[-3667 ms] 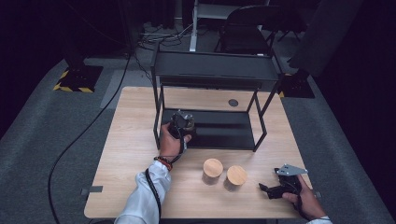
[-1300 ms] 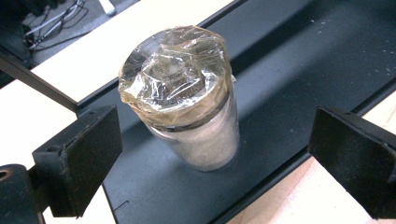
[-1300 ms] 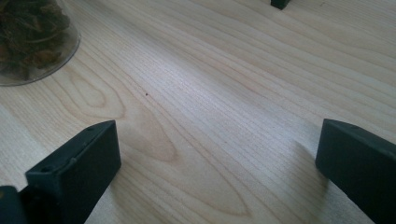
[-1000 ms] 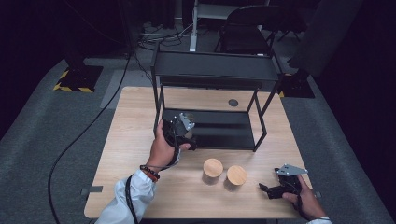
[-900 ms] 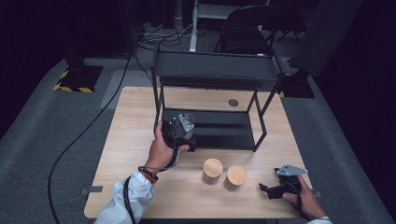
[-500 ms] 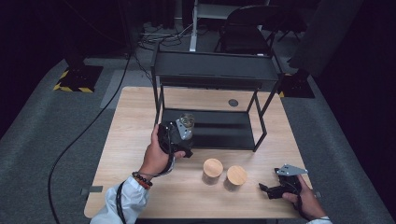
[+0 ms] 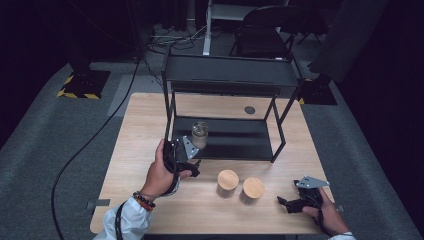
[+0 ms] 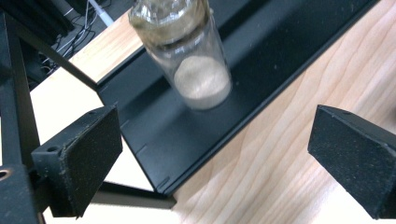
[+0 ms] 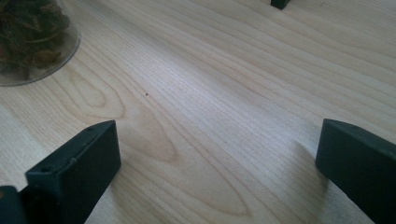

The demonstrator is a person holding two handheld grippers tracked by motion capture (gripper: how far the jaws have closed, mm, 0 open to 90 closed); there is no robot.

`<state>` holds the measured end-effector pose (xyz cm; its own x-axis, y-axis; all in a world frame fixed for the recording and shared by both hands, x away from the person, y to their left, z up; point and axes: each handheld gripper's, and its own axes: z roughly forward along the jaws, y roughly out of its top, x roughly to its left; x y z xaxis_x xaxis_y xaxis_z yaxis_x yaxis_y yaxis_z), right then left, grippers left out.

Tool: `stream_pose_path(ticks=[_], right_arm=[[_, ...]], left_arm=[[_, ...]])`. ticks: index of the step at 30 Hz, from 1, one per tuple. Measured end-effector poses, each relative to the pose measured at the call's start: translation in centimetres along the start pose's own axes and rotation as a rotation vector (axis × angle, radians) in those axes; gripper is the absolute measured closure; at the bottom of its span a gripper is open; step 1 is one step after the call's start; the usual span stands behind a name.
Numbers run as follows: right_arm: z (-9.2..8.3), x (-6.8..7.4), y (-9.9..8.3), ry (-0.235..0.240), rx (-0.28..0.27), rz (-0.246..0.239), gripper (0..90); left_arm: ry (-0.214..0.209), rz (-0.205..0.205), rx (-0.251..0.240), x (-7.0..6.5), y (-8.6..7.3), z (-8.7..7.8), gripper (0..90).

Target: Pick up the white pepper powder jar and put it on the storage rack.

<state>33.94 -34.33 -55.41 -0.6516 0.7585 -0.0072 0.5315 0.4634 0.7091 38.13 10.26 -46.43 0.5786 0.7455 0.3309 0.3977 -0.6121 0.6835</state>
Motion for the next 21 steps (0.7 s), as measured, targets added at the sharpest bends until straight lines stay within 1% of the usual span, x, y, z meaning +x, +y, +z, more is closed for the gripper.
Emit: stream_pose_path(ticks=[2,8,10,12,15,18,21], right_arm=[[0.0,0.0,0.0,0.0,0.0,0.0,0.0],[0.0,0.0,0.0,0.0,0.0,0.0,0.0],[0.0,0.0,0.0,0.0,0.0,0.0,0.0],[0.0,0.0,0.0,0.0,0.0,0.0,0.0],[0.0,0.0,0.0,0.0,0.0,0.0,0.0],[0.0,0.0,0.0,0.0,0.0,0.0,0.0],[0.0,0.0,0.0,0.0,0.0,0.0,0.0]], left_arm=[[-0.007,0.002,0.003,0.0,-0.5,-0.1,2.8],[0.009,0.002,0.007,0.2,-1.9,-0.5,2.8],[0.009,0.008,0.015,0.4,-2.3,-0.6,2.7],[0.007,0.005,0.019,0.4,-2.8,-0.6,2.7],[0.009,0.013,0.036,0.3,-3.6,-0.5,2.7],[-0.005,0.008,0.05,0.4,-4.4,-0.5,2.7],[-0.001,0.027,0.073,0.2,-5.2,-0.3,2.7]])
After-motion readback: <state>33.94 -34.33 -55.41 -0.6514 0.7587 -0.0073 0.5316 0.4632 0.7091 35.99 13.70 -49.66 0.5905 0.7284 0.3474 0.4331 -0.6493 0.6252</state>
